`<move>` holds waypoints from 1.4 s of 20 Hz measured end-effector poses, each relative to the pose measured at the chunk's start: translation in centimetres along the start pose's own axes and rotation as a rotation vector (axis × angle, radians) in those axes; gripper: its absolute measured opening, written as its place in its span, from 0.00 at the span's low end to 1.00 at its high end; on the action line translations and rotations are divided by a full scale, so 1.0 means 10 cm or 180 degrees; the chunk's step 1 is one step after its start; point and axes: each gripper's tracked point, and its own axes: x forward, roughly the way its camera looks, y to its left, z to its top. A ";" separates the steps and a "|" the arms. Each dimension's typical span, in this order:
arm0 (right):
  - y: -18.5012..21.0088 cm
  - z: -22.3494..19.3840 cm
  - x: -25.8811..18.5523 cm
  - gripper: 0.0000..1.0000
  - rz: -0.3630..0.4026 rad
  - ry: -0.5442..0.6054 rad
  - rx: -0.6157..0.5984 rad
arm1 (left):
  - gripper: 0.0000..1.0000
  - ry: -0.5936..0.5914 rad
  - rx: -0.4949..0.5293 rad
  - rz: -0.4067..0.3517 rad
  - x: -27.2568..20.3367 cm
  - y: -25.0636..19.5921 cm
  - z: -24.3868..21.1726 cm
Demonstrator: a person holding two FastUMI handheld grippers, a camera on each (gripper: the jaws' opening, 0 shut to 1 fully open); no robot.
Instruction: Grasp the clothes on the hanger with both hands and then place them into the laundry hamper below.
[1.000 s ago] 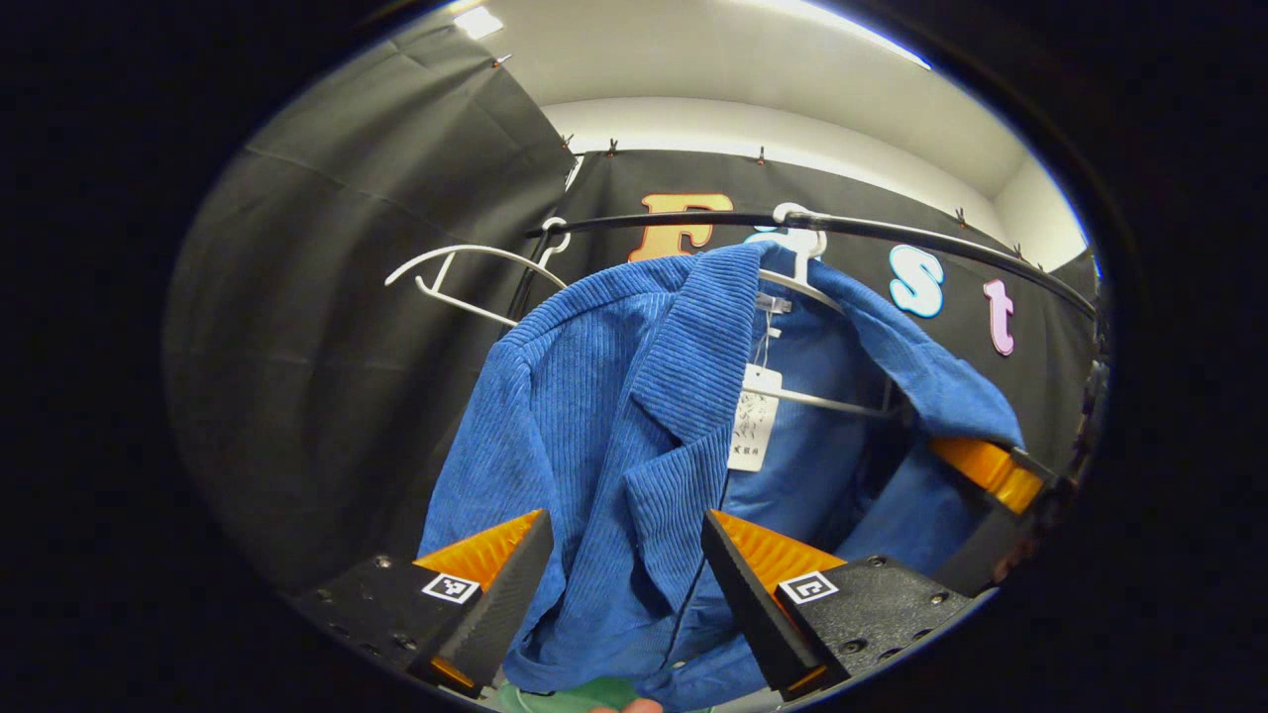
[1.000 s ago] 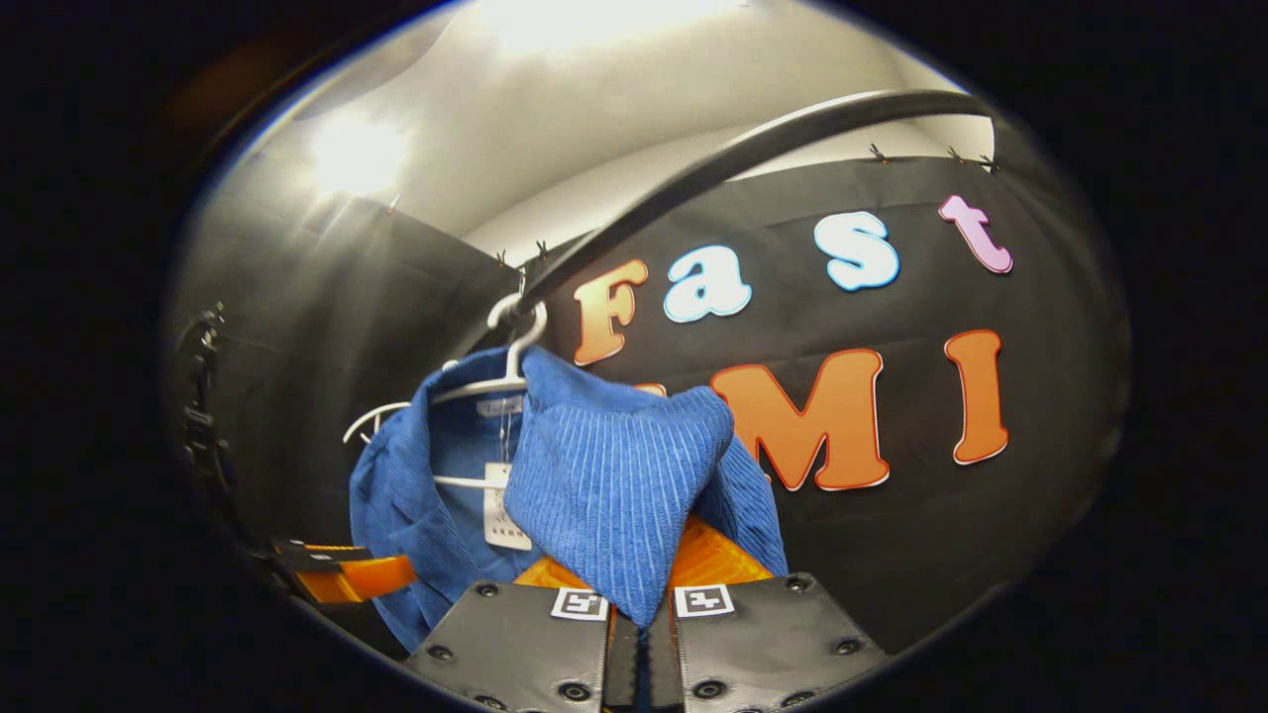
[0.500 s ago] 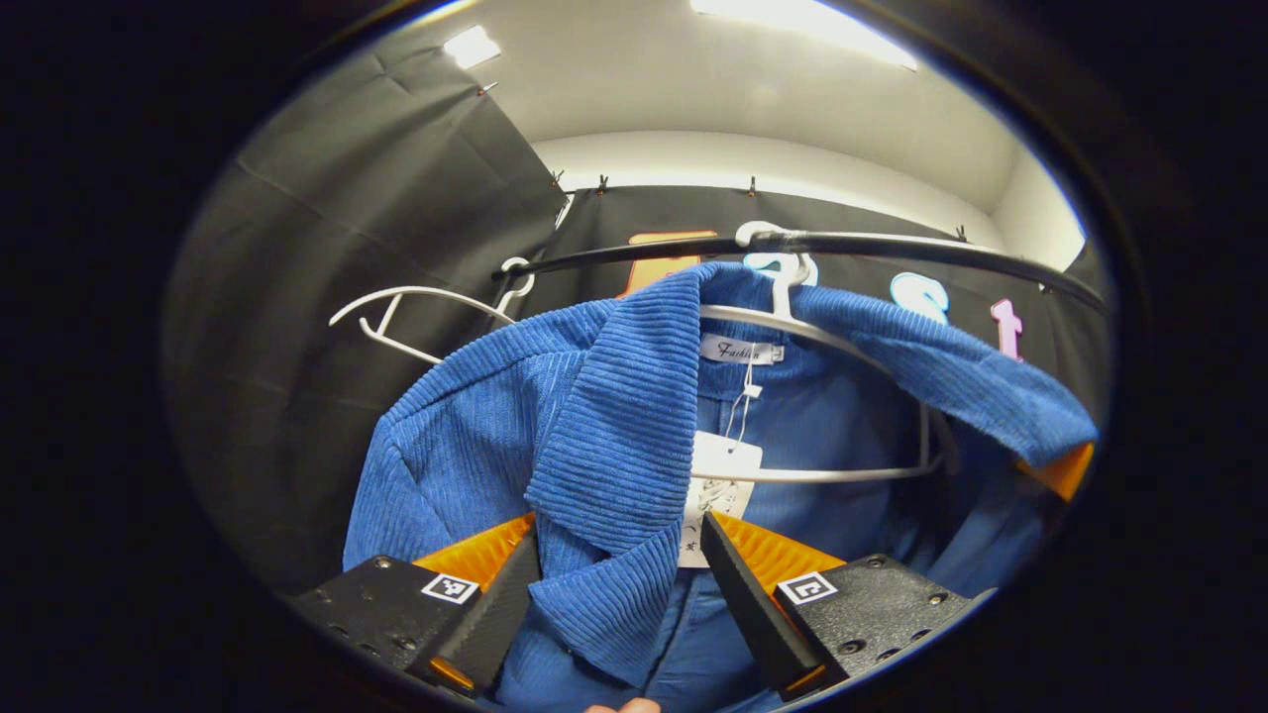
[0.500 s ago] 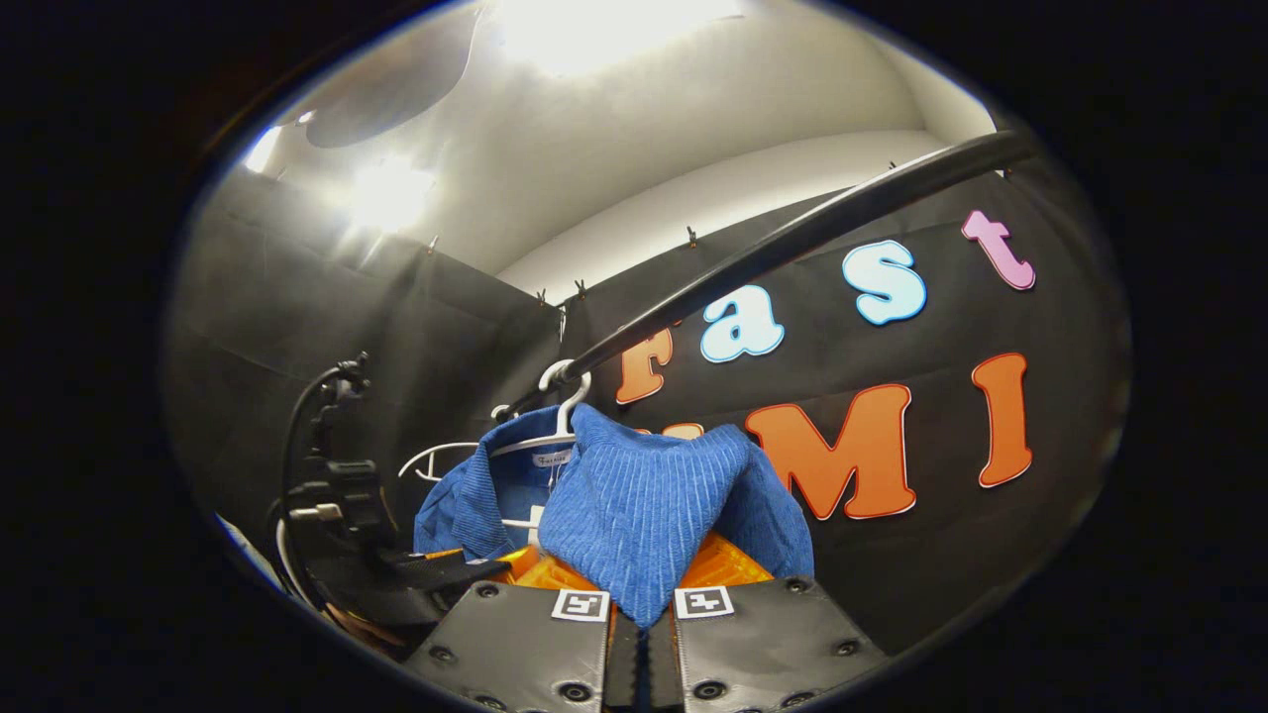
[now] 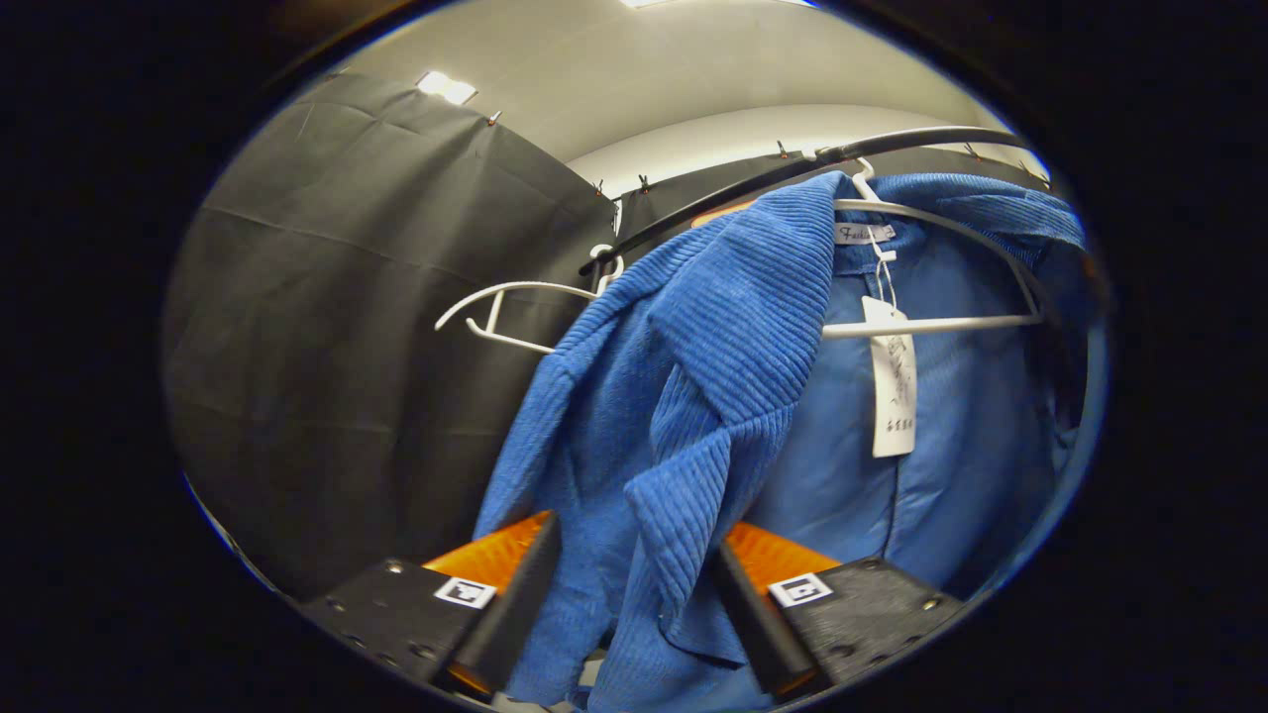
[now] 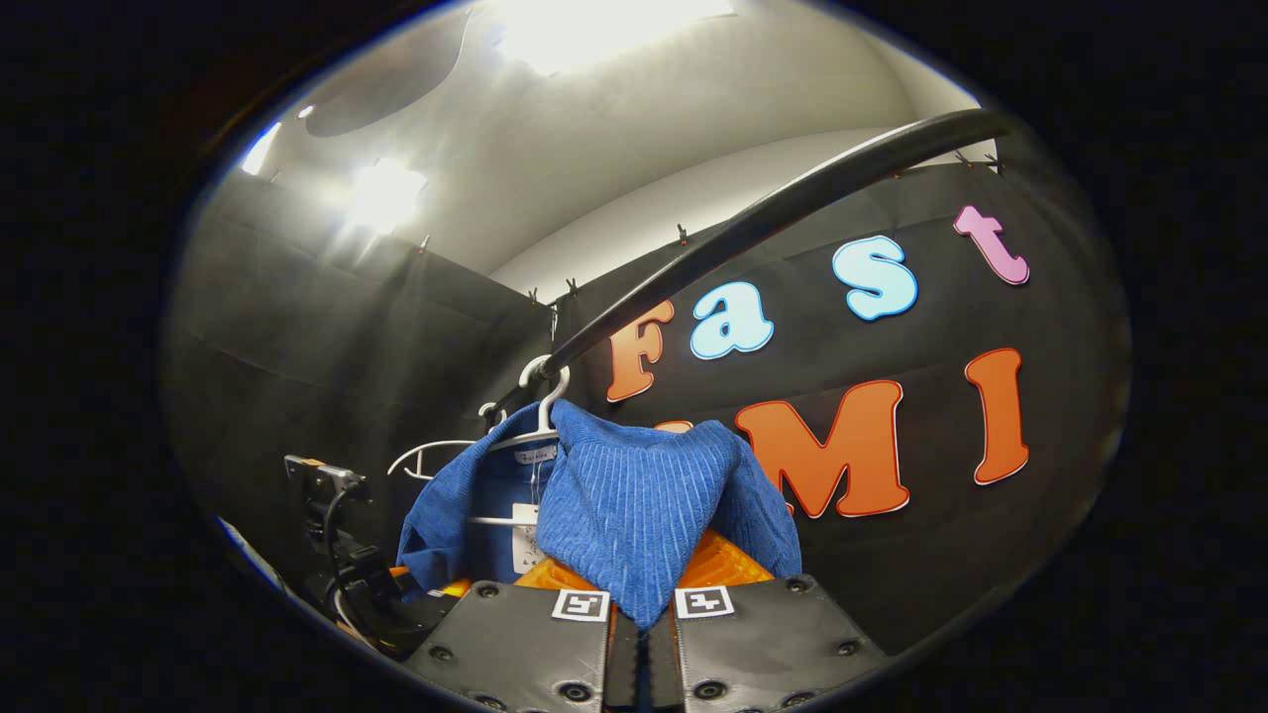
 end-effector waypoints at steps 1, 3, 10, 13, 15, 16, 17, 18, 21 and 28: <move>-0.02 -0.03 0.02 0.11 -0.0009 0.0021 -0.0003 | 0.53 -0.0063 0.0117 -0.0054 -0.01 0.03 0.10; -0.05 -0.09 0.05 0.11 -0.0033 0.0054 0.0016 | 0.23 -0.0101 0.0463 -0.0123 -0.09 0.10 0.24; -0.14 -0.16 0.08 0.11 -0.0149 0.0025 -0.0201 | 0.09 -0.0319 0.0287 0.0237 -0.19 0.81 1.20; -0.19 -0.17 0.11 0.11 -0.0187 0.0012 -0.0112 | 0.05 -0.0392 0.0223 0.0177 0.00 1.02 1.71; -0.18 -0.19 0.11 0.05 -0.0204 0.0009 -0.0076 | 0.06 -0.0402 0.0084 0.0072 0.19 1.08 1.96; -0.16 -0.20 0.10 0.11 -0.0194 0.0008 -0.0063 | 0.05 -0.0440 0.0036 0.0002 0.30 1.10 2.06; -0.13 -0.20 0.09 0.11 -0.0166 -0.0004 -0.0037 | 0.06 -0.0475 0.0032 -0.0047 0.43 1.12 2.13; -0.09 -0.20 0.09 0.05 -0.0134 -0.0002 -0.0017 | 0.08 -0.0462 0.0012 -0.0134 0.57 1.12 2.16; -0.06 -0.19 0.04 0.05 -0.0141 0.0005 -0.0006 | 0.06 -0.0417 0.0108 -0.0407 0.93 1.07 2.09; -0.06 -0.19 0.00 0.11 -0.0264 0.0020 -0.0108 | 0.04 0.0107 -0.0087 -0.0672 1.07 0.94 0.96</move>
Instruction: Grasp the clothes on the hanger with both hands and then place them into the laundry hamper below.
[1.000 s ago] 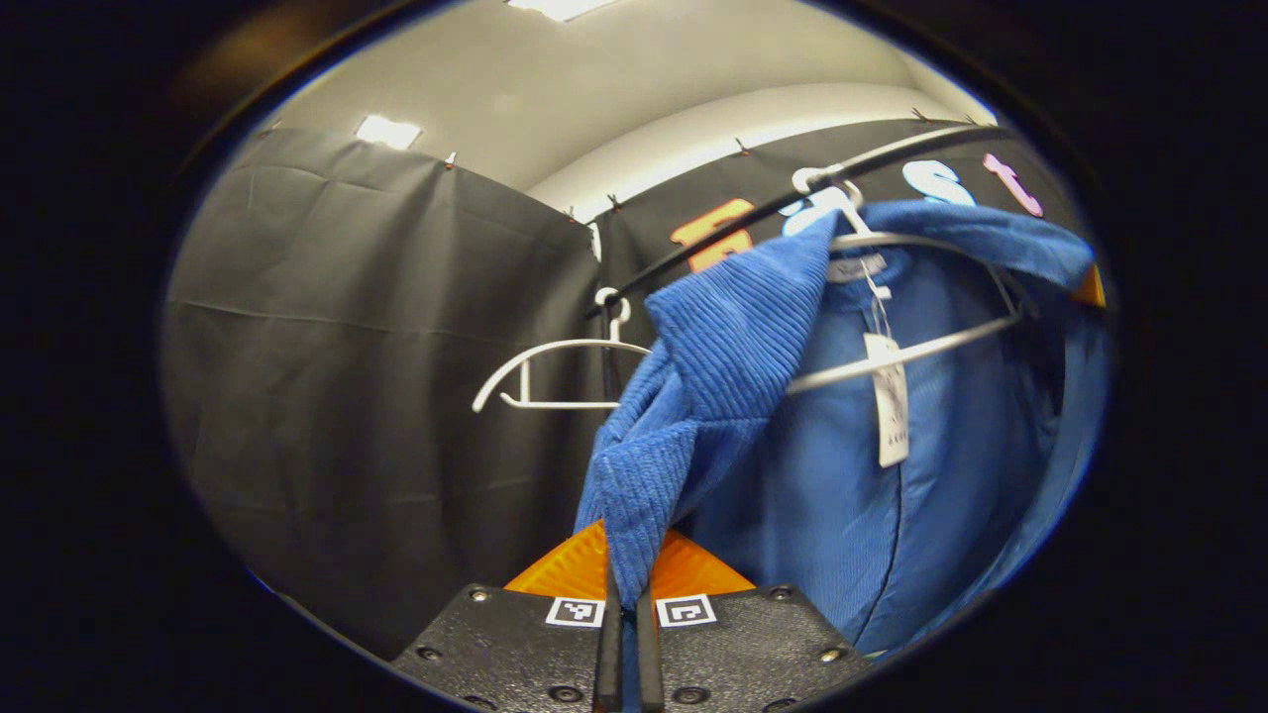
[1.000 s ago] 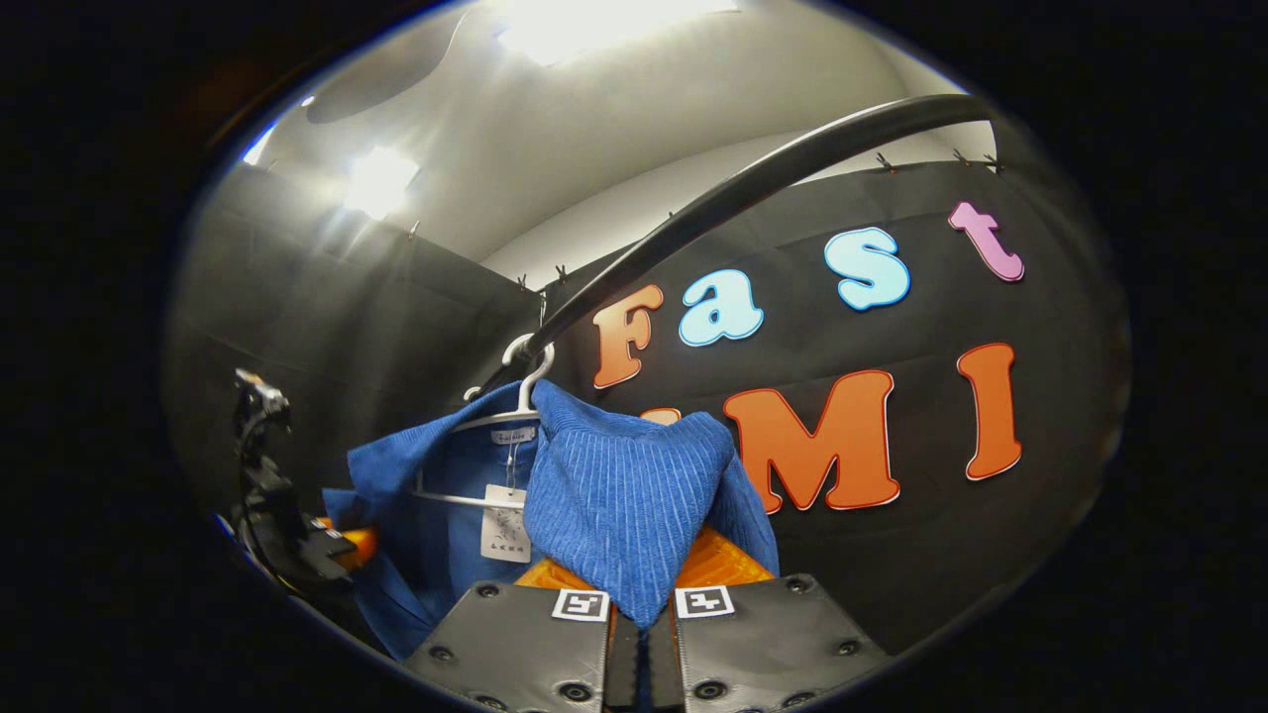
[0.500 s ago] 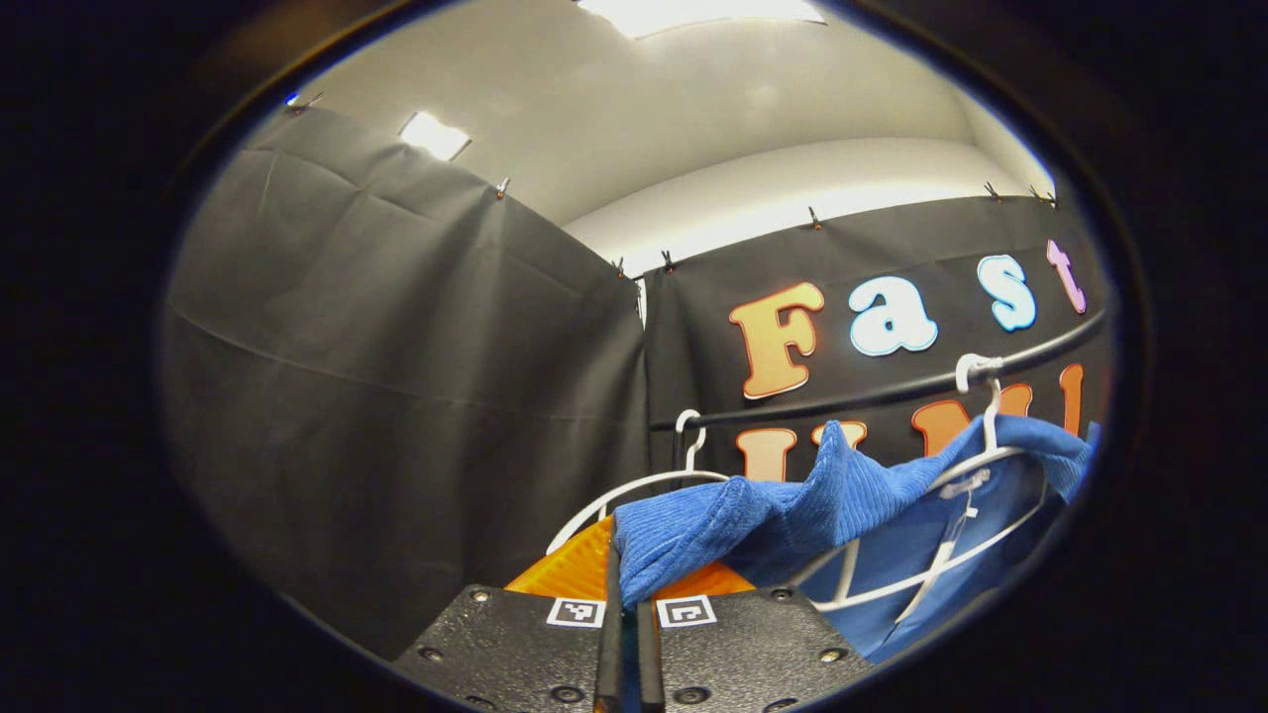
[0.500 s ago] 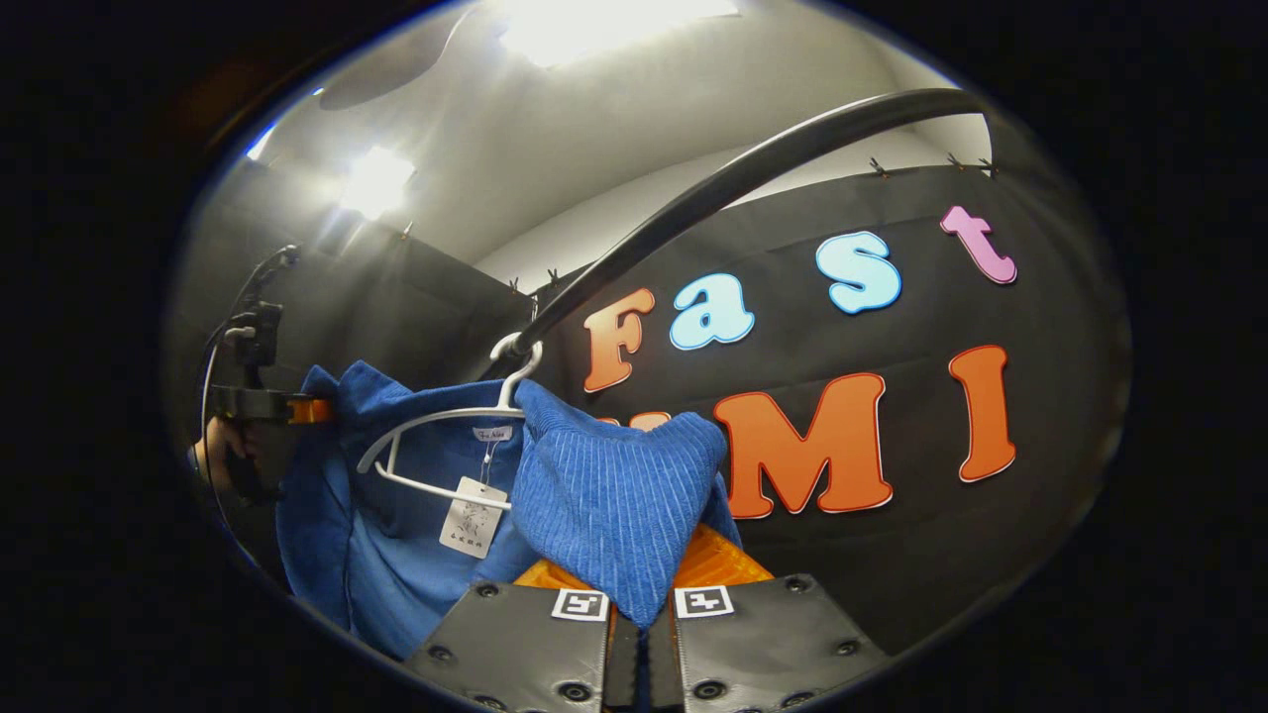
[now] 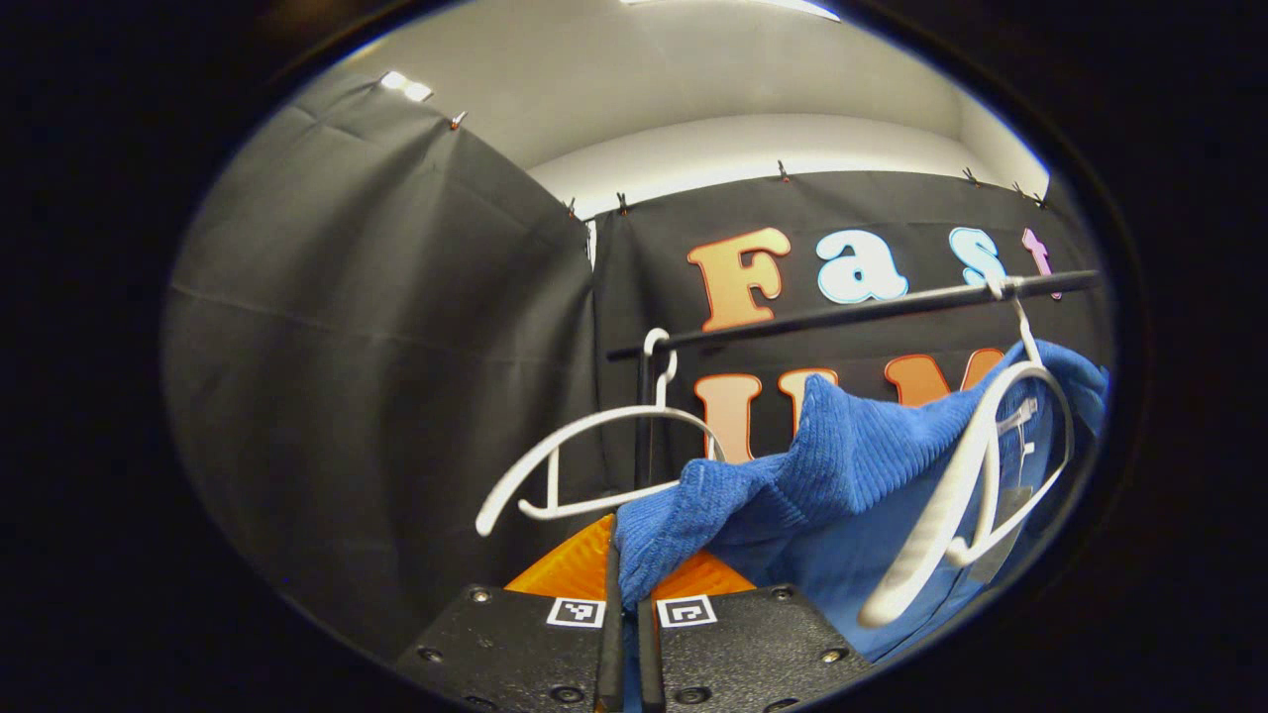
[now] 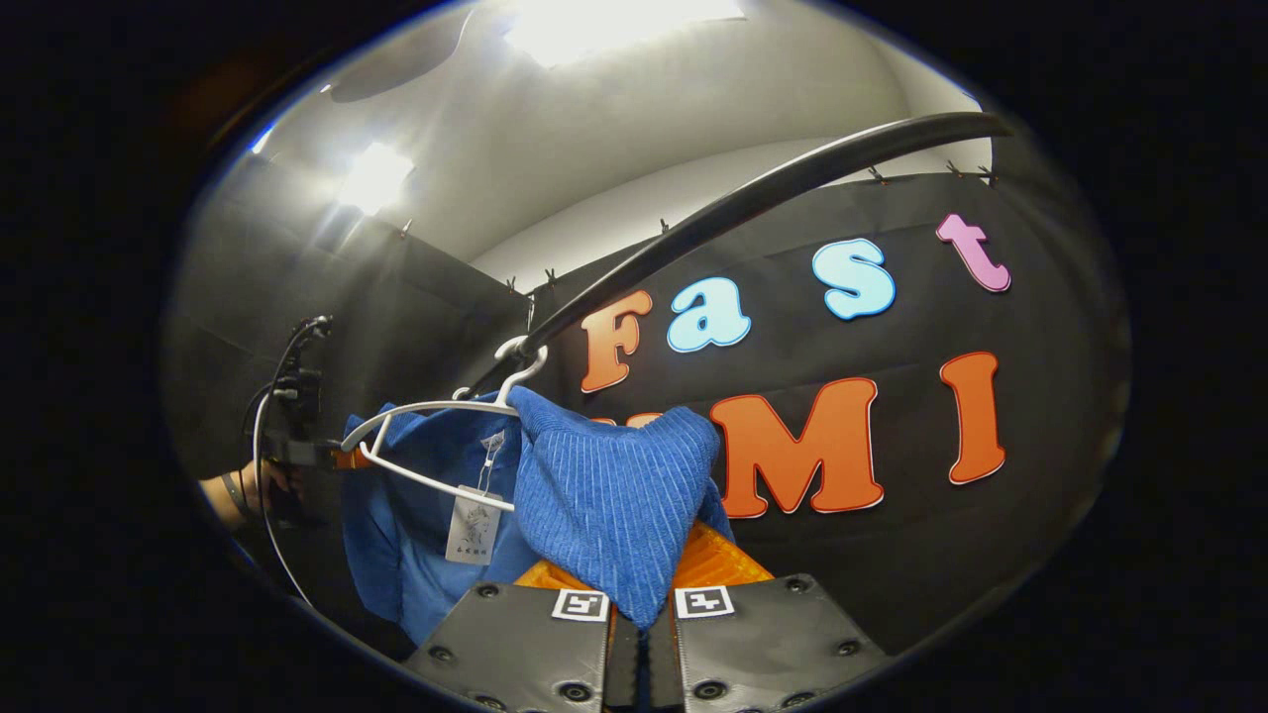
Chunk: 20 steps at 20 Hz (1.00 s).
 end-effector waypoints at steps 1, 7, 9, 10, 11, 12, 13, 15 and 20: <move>-0.01 -0.01 0.02 0.11 -0.0014 0.0001 -0.0023 | 0.04 0.0059 -0.0055 -0.0041 -0.05 -0.07 -0.18; -0.11 0.05 0.06 0.11 -0.0195 -0.0004 -0.0085 | 0.06 0.0144 -0.0108 -0.0117 -0.58 -0.52 -0.86; -0.26 0.07 0.09 0.11 -0.0356 -0.0028 -0.0068 | 0.06 0.0131 -0.0105 -0.0182 -0.80 -0.69 -0.92; -0.35 0.07 0.10 0.11 -0.0458 -0.0057 -0.0090 | 0.06 0.0136 -0.0101 -0.0228 -0.90 -0.78 -0.95; -0.44 0.08 0.11 0.17 -0.0559 -0.0091 -0.0119 | 0.06 0.0159 -0.0096 -0.0295 -0.92 -0.85 -0.97; -0.55 0.08 0.12 0.17 -0.0653 -0.0113 -0.0158 | 0.06 0.0169 -0.0096 -0.0351 -0.94 -0.91 -0.99; -0.67 0.13 0.16 0.17 -0.0733 -0.0192 -0.0221 | 0.06 0.0166 -0.0102 -0.0388 -0.95 -0.97 -0.99; -0.87 0.18 0.28 0.17 -0.0839 -0.0262 -0.0272 | 0.06 0.0170 -0.0164 -0.0450 -1.01 -1.13 -0.97; -1.34 0.10 0.42 0.17 -0.1120 -0.0231 -0.0416 | 0.06 0.0160 -0.0177 -0.0575 -1.10 -1.38 -0.90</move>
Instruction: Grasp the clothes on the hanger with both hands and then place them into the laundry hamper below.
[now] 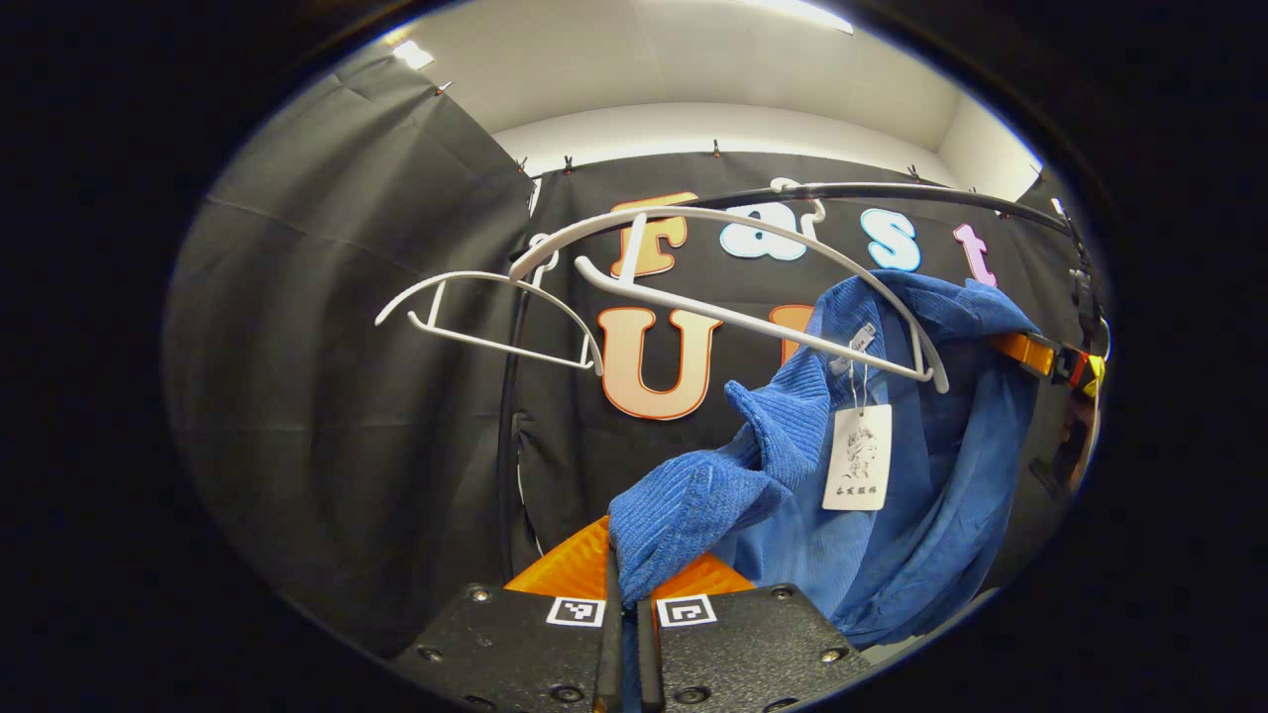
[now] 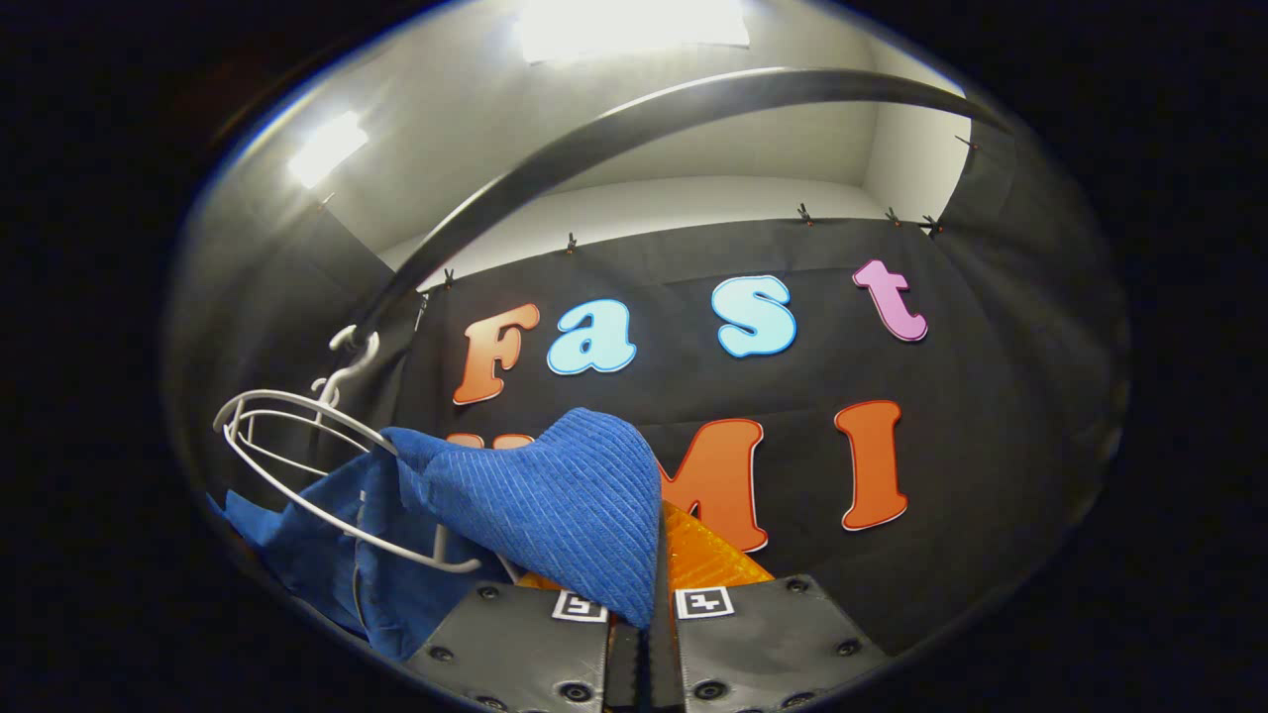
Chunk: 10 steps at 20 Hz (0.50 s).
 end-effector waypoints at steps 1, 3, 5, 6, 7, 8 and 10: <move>-0.11 -0.11 0.02 0.17 -0.0052 0.0122 -0.0024 | 0.06 0.0023 0.0031 -0.0022 -0.01 -0.04 -0.03; -0.25 -0.29 0.07 0.17 -0.0102 0.0321 0.0042 | 0.06 0.0100 0.0071 -0.0059 -0.04 -0.05 -0.11; -0.37 -0.50 0.09 0.17 -0.0175 0.0444 0.0050 | 0.06 0.0177 0.0108 -0.0056 -0.06 -0.07 -0.15; -0.45 -0.62 0.09 0.17 -0.0225 0.0512 -0.0010 | 0.06 0.0221 0.0131 -0.0049 -0.05 -0.06 -0.19; -0.53 -0.72 0.07 0.17 -0.0283 0.0580 -0.0059 | 0.06 0.0257 0.0179 -0.0042 -0.04 -0.06 -0.23; -0.59 -0.81 0.04 0.17 -0.0315 0.0653 -0.0064 | 0.08 0.0314 0.0254 -0.0043 -0.03 -0.05 -0.29; -0.62 -0.98 -0.09 0.17 -0.0301 0.0776 0.0074 | 0.06 0.0433 0.0404 -0.0010 -0.01 -0.03 -0.39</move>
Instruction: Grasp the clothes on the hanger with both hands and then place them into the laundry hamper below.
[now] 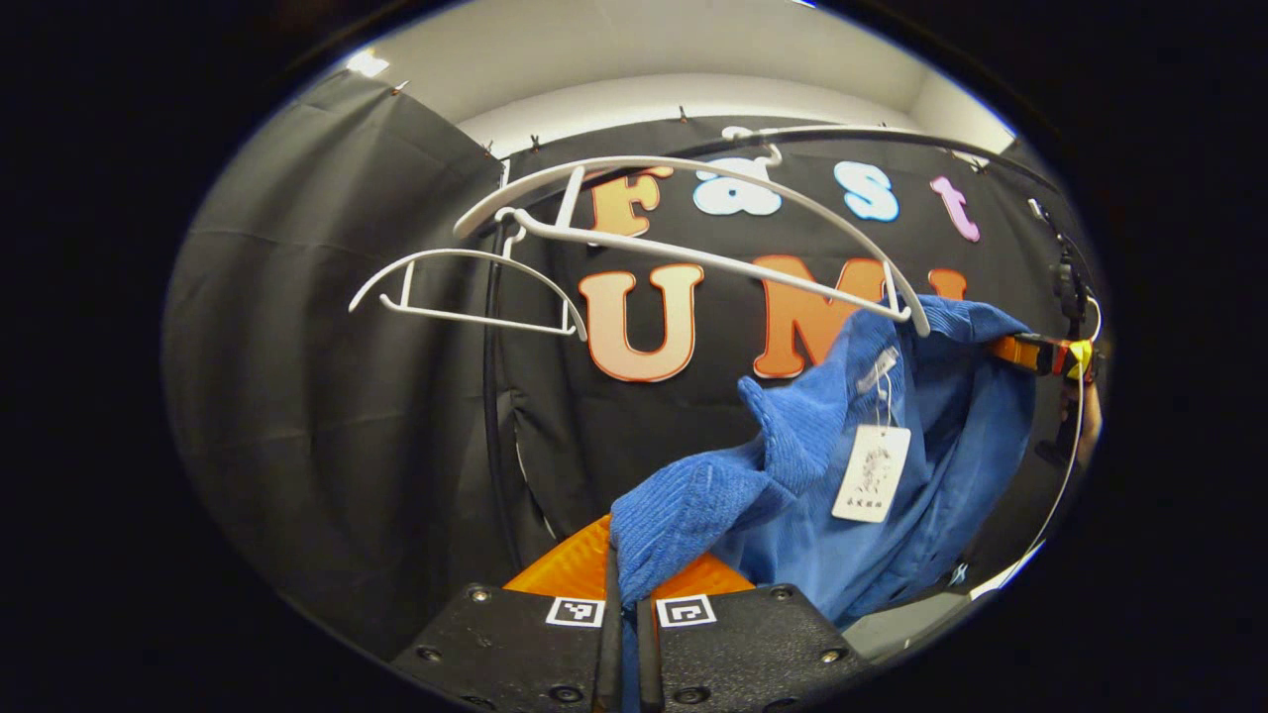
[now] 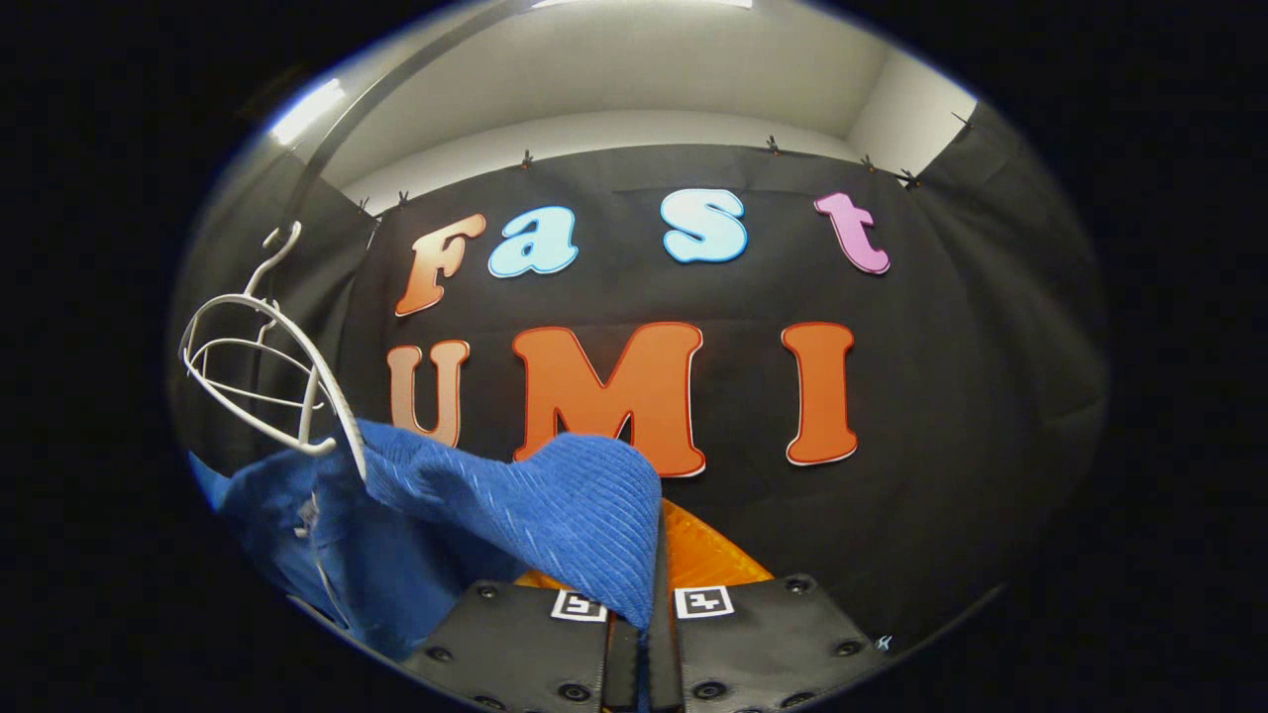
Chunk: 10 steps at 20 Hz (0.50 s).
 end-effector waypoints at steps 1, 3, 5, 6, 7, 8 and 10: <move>-0.03 -0.08 -0.05 0.17 0.0022 0.0057 0.0042 | 0.09 0.0036 0.0023 0.0002 0.01 -0.01 -0.04; -0.06 -0.25 -0.17 0.17 0.0070 0.0180 0.0048 | 0.06 0.0125 -0.0021 -0.0045 0.02 -0.05 -0.12; 0.06 -0.41 -0.30 0.17 0.0234 0.0329 0.0098 | 0.06 0.0177 -0.0054 -0.0089 0.03 -0.14 -0.17; 0.12 -0.48 -0.34 0.17 0.0306 0.0399 0.0113 | 0.06 0.0204 -0.0019 -0.0075 0.04 -0.14 -0.20; 0.18 -0.54 -0.37 0.17 0.0370 0.0450 0.0123 | 0.06 0.0230 0.0012 -0.0058 0.07 -0.14 -0.24; 0.29 -0.59 -0.40 0.17 0.0455 0.0505 0.0145 | 0.06 0.0257 0.0003 -0.0071 0.10 -0.18 -0.26; 0.52 -0.66 -0.47 0.17 0.0634 0.0601 0.0216 | 0.06 0.0306 -0.0067 -0.0130 0.12 -0.30 -0.35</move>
